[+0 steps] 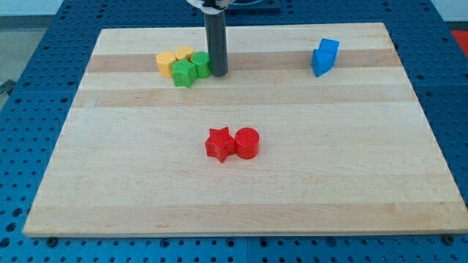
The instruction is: Push the blue cube into the red star
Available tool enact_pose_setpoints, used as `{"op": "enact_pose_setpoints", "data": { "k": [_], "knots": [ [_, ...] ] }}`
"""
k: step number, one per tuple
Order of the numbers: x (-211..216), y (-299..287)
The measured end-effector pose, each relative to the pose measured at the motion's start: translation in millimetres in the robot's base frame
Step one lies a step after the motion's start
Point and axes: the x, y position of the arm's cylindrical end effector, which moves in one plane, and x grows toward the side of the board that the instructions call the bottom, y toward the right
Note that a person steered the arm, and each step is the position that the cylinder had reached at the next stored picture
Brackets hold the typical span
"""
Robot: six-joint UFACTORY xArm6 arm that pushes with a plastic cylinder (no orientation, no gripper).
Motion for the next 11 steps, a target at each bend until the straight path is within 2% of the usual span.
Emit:
{"op": "enact_pose_setpoints", "data": {
  "k": [1, 2, 4, 5, 6, 8, 9, 11],
  "knots": [
    [0.0, -11.5],
    [-2.8, 19.9],
    [-100.7, 140.9],
    [-111.9, 243.2],
    [-108.0, 296.1],
    [-90.8, 285.9],
    [-66.6, 265.8],
    [-4.0, 185.2]
  ]
}}
